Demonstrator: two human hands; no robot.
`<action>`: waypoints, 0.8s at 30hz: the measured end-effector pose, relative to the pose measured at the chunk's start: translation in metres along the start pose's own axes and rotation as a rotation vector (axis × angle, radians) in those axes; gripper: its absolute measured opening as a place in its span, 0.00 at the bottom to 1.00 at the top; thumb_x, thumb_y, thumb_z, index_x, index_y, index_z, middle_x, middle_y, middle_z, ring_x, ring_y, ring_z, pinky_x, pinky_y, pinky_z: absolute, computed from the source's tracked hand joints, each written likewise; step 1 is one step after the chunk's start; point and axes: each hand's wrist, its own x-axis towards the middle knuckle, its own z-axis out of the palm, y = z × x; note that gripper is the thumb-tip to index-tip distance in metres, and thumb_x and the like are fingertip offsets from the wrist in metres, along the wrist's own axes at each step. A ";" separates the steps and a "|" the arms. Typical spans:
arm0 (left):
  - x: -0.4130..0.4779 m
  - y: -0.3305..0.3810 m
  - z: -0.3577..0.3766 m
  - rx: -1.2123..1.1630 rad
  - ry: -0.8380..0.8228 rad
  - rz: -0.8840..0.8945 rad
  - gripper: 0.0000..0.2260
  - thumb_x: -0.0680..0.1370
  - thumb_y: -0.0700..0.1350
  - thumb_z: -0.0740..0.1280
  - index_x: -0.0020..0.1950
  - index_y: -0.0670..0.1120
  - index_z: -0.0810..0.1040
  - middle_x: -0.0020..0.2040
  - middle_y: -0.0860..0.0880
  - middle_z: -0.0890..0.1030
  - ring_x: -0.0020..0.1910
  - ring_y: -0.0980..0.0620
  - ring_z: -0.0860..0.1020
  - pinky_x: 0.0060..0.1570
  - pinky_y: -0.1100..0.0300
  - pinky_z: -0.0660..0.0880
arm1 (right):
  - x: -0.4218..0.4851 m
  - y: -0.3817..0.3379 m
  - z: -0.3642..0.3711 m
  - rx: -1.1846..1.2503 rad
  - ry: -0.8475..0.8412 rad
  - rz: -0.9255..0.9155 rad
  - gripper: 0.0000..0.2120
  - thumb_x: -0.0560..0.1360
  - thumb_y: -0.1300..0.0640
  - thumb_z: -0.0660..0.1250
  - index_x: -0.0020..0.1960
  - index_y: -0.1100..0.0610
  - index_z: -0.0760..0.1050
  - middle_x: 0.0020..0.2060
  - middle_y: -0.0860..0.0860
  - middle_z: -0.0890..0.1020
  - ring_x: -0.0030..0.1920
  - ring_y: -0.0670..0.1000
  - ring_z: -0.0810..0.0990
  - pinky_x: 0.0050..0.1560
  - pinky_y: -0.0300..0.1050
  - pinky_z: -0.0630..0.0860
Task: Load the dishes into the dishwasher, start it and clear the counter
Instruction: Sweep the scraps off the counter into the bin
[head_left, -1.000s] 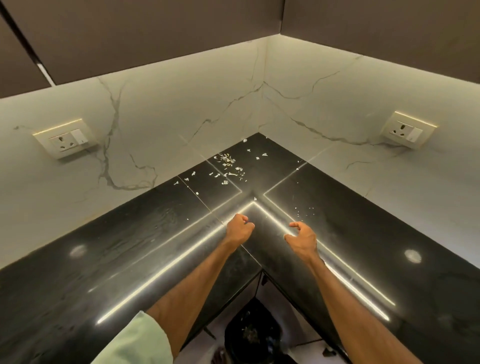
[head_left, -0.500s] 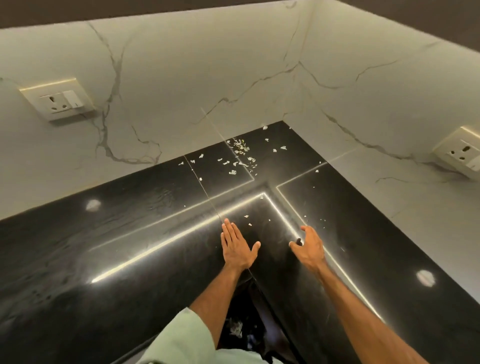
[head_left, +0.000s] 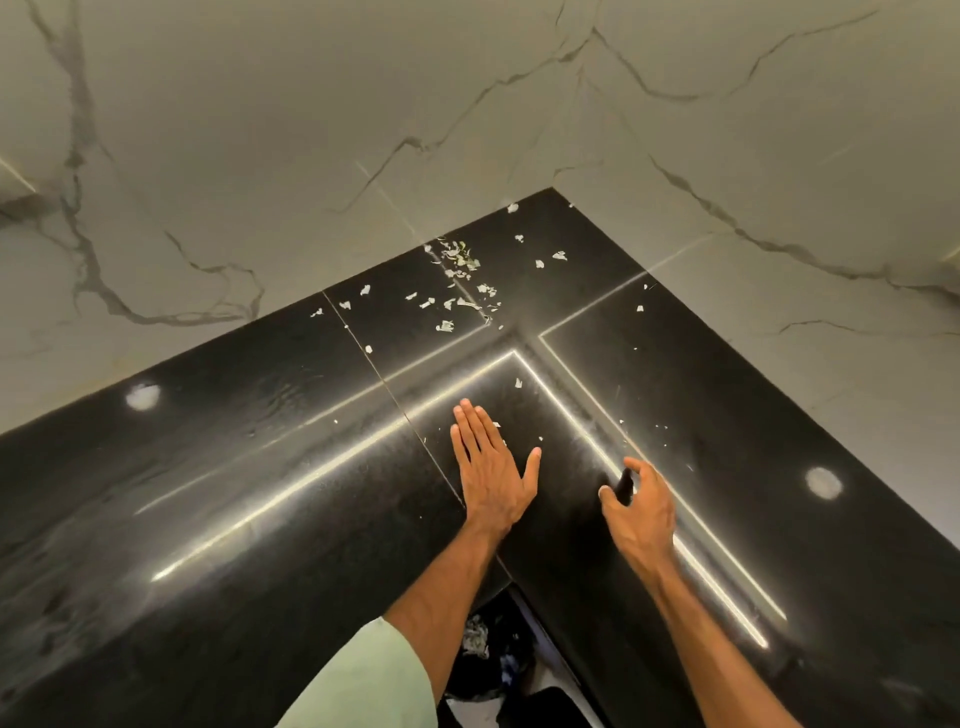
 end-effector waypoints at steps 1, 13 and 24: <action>0.007 0.002 0.001 -0.006 -0.001 0.013 0.46 0.80 0.69 0.46 0.79 0.31 0.42 0.79 0.31 0.39 0.80 0.35 0.37 0.78 0.39 0.47 | 0.003 0.001 0.005 0.016 0.017 0.004 0.24 0.73 0.62 0.74 0.67 0.58 0.74 0.64 0.54 0.78 0.63 0.56 0.78 0.66 0.48 0.72; 0.078 0.034 0.025 0.015 0.087 0.118 0.43 0.81 0.65 0.48 0.79 0.31 0.43 0.80 0.31 0.41 0.80 0.36 0.40 0.78 0.39 0.46 | 0.064 0.016 0.038 0.056 0.167 -0.095 0.23 0.76 0.64 0.70 0.70 0.58 0.71 0.74 0.54 0.70 0.76 0.52 0.65 0.74 0.41 0.57; 0.148 0.055 0.025 0.021 0.075 0.196 0.43 0.81 0.66 0.47 0.80 0.31 0.47 0.80 0.31 0.46 0.81 0.36 0.43 0.79 0.41 0.46 | 0.115 0.063 0.022 -0.162 0.211 -0.019 0.41 0.80 0.40 0.63 0.80 0.64 0.53 0.82 0.59 0.49 0.82 0.56 0.46 0.81 0.57 0.47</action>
